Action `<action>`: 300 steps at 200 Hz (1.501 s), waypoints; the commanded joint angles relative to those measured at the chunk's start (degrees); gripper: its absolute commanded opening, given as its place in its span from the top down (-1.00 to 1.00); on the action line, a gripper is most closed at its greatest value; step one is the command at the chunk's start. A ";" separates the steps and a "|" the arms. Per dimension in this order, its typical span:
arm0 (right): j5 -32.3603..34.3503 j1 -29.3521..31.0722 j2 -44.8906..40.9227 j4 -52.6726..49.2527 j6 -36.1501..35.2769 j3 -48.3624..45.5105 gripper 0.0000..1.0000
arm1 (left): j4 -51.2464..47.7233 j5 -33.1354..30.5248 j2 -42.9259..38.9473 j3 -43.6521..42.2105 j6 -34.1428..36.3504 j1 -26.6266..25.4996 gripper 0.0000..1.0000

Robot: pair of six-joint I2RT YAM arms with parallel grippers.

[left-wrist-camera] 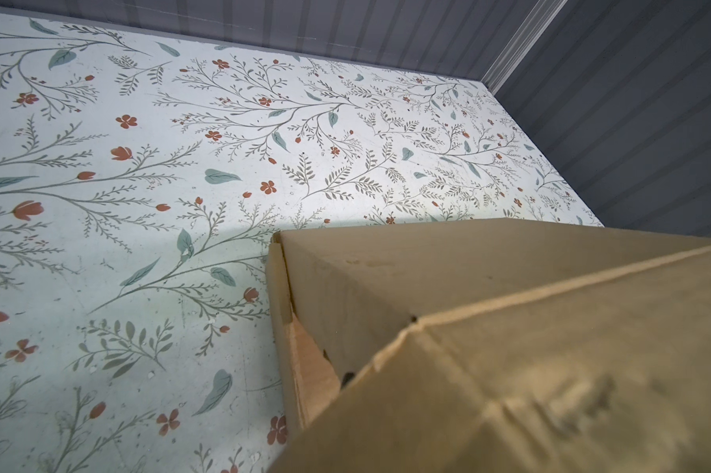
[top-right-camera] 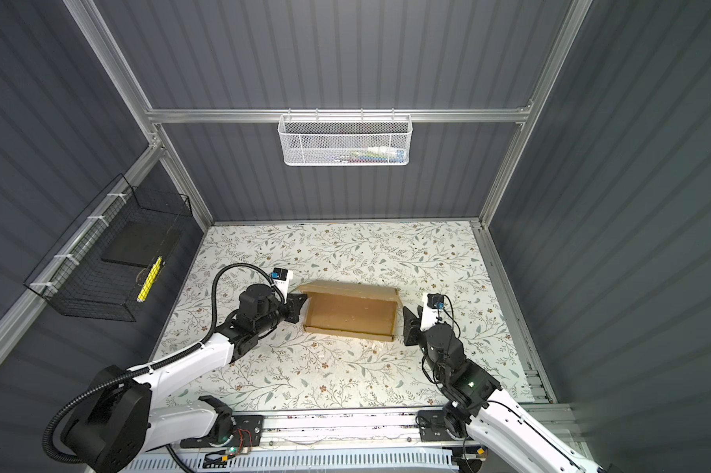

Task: Fold the paper box
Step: 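Release the lid and lift the right gripper away from the box, then move the right gripper over the lid and press it down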

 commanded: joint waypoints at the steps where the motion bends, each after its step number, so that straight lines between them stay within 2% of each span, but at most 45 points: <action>1: 1.62 0.15 0.84 -1.63 -2.23 4.68 0.10 | 0.05 -0.02 0.69 0.07 -0.04 -0.43 1.00; 46: 0.63 0.15 5.55 -0.52 -7.22 12.23 0.07 | 0.98 -0.11 0.87 -0.49 -0.20 -0.60 1.00; 79: -1.51 0.15 12.98 -0.07 -10.68 19.64 0.00 | 0.98 -0.20 0.97 -0.46 -0.11 -0.65 1.00; 126: -5.18 0.15 27.51 -3.86 -10.76 32.29 -0.04 | 1.20 -0.43 1.22 -0.35 -0.20 -0.87 1.00; 154: -7.42 0.15 33.74 -6.15 -8.83 36.66 -0.04 | 0.48 -0.72 1.14 0.06 -0.05 -0.95 1.00; 197: -9.66 0.15 39.34 -8.41 -5.29 38.52 -0.04 | 0.26 -1.19 1.00 -0.16 0.11 -0.96 1.00; 300: -14.79 0.15 44.86 -5.07 0.28 34.01 0.02 | 1.14 -1.21 1.66 -0.90 -0.42 -1.22 0.99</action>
